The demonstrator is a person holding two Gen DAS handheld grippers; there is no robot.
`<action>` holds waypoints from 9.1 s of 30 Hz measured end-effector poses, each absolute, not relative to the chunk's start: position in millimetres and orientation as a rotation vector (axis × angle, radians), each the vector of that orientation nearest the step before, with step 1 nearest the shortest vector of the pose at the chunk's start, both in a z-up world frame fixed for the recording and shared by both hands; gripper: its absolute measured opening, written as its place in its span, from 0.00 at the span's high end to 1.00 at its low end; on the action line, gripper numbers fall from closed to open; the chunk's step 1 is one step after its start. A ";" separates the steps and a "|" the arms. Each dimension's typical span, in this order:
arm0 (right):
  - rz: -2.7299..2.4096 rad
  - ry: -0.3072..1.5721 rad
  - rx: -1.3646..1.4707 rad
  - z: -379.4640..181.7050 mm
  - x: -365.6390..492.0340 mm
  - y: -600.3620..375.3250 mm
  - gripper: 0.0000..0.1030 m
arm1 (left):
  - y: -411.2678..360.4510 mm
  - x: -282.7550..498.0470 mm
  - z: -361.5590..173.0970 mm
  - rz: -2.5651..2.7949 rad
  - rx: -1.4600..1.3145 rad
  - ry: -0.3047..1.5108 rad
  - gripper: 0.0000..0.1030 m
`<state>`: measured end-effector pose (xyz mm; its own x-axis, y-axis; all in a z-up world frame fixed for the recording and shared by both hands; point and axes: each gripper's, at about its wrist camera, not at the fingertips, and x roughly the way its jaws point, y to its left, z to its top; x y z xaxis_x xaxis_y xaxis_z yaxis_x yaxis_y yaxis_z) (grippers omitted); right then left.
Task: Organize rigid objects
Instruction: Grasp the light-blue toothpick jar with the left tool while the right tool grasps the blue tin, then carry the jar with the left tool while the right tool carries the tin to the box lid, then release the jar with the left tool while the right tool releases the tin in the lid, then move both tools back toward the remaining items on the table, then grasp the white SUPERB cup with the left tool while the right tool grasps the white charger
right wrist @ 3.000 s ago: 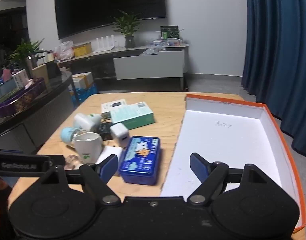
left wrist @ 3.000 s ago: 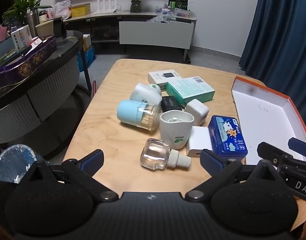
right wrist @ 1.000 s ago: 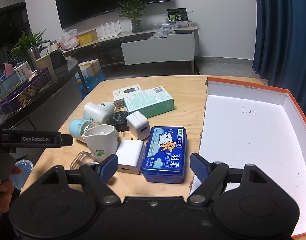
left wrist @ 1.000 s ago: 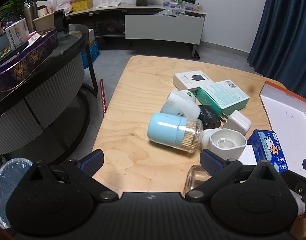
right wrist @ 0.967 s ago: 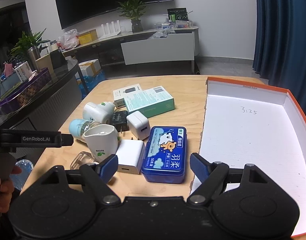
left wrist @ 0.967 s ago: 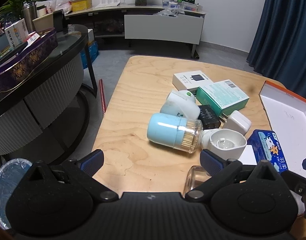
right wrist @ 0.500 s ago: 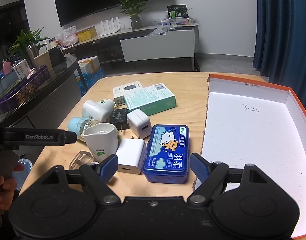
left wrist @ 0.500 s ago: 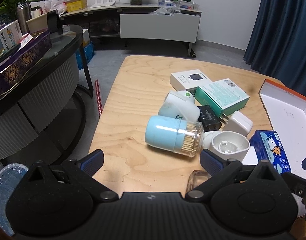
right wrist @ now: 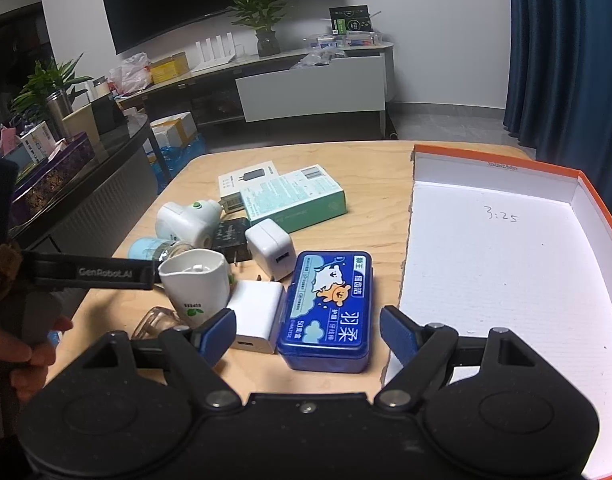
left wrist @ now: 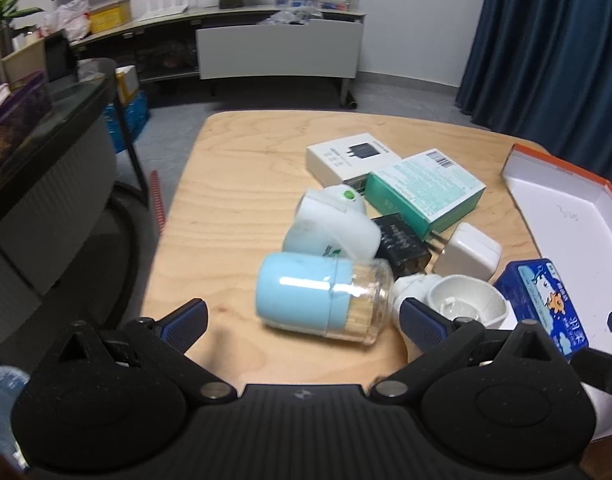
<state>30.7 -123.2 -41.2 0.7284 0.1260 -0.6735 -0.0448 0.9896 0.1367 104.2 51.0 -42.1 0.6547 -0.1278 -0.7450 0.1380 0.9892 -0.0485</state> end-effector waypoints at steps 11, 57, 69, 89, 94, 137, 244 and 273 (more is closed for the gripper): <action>0.096 0.817 0.133 -54.5 47.6 -126.2 0.10 | 47.3 115.0 -61.7 -0.195 0.021 0.840 0.23; 0.023 0.809 0.144 -13.2 71.4 -162.7 0.28 | 33.4 66.1 -4.8 -0.130 -0.024 0.732 0.25; -0.109 0.759 0.198 9.3 53.9 -233.2 0.28 | -35.6 78.9 13.5 -0.283 -0.012 0.725 0.25; -0.207 0.737 0.245 8.4 62.7 -317.3 0.28 | -135.9 105.0 7.5 -0.419 0.062 0.746 0.25; -0.209 0.746 0.244 5.4 73.7 -326.8 0.28 | -152.4 112.1 3.1 -0.441 0.072 0.756 0.25; -0.225 0.655 0.290 5.9 93.3 -364.1 0.26 | -219.6 172.0 -34.2 -0.502 0.087 0.806 0.24; 0.157 0.870 0.164 -28.0 54.3 -160.6 0.23 | 5.7 70.2 -50.0 -0.203 0.014 0.805 0.01; 0.215 0.948 0.162 -60.4 88.3 -95.2 0.24 | 56.0 78.8 -39.9 -0.080 -0.058 0.758 0.45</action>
<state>88.3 -95.2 -60.4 0.5648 0.2528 -0.7856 -0.1115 0.9666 0.2308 78.8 56.0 -39.9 0.7234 -0.0936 -0.6841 0.0518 0.9953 -0.0815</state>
